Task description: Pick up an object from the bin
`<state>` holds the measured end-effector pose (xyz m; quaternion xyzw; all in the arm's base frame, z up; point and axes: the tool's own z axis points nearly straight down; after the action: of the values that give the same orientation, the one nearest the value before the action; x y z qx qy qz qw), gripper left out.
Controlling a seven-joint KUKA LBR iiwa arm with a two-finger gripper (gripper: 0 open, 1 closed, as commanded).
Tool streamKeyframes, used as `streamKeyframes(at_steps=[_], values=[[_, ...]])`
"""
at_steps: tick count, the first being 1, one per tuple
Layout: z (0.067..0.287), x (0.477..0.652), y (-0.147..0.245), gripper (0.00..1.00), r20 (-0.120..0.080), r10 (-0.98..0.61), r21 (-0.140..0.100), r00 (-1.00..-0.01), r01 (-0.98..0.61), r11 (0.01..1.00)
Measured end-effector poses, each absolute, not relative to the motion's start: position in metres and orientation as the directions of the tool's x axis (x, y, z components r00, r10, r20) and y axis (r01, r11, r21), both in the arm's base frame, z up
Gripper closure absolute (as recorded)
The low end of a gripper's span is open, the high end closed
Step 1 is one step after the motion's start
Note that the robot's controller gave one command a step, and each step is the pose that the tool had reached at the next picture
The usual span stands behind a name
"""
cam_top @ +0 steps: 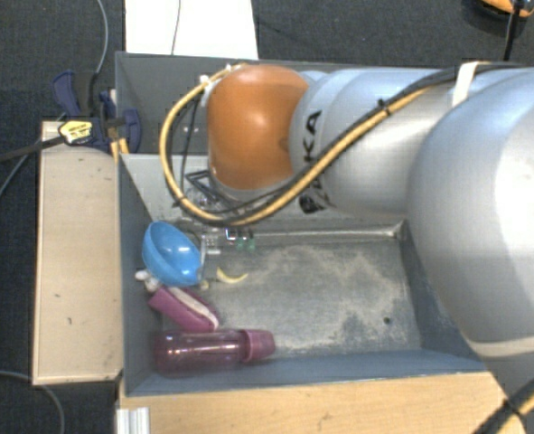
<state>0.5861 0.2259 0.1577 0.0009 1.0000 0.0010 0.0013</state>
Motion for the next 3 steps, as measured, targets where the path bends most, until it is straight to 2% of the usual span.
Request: streamKeyframes(at_steps=[1,2,3], values=[[0.130,0.583,0.247,0.00,0.003,0.184,-0.001,-0.983,0.184,0.983],[0.122,0.564,0.256,0.00,-0.002,0.219,0.003,-0.976,0.219,0.976],[0.119,0.591,0.243,0.00,-0.002,0.268,0.002,-0.963,0.268,0.963]])
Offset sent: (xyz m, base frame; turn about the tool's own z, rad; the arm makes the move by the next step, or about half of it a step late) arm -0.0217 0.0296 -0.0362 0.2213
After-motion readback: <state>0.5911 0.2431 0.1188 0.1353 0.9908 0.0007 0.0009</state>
